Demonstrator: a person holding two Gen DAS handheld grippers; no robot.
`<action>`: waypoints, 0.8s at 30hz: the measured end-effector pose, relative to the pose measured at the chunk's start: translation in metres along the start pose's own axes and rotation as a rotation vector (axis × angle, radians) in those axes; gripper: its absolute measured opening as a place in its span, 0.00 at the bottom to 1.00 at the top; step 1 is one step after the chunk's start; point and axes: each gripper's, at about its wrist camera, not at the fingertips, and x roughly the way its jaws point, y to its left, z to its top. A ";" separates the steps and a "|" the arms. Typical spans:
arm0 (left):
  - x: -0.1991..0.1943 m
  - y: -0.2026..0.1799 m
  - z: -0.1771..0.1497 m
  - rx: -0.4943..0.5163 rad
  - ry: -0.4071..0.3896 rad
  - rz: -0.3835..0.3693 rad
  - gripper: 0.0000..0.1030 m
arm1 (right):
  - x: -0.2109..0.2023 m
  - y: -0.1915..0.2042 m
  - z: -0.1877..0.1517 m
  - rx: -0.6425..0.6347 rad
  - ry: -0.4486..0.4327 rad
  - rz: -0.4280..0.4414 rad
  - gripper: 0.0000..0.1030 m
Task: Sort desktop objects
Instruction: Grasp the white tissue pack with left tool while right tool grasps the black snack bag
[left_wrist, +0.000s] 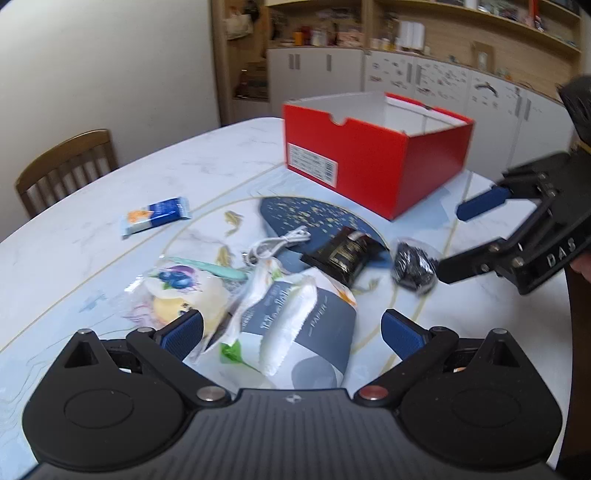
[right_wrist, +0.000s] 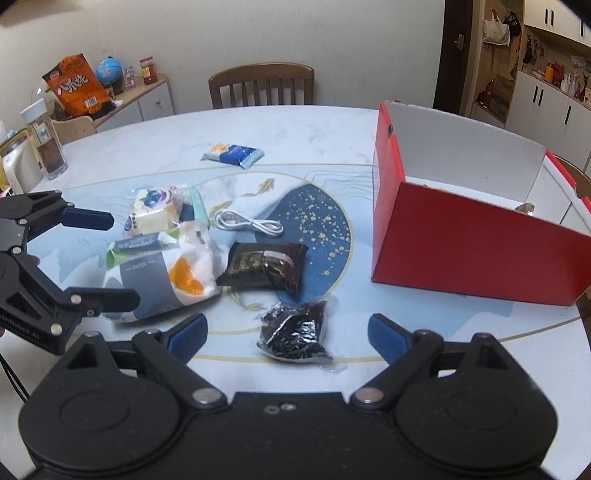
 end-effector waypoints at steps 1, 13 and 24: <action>0.003 0.001 -0.001 0.007 0.003 -0.006 1.00 | 0.002 0.000 -0.001 0.000 0.003 0.000 0.91; 0.031 0.009 -0.005 0.055 0.041 -0.088 1.00 | 0.018 0.001 -0.005 0.015 0.035 -0.006 0.91; 0.028 0.011 -0.003 0.056 0.015 -0.143 1.00 | 0.030 -0.002 -0.002 0.032 0.045 -0.016 0.89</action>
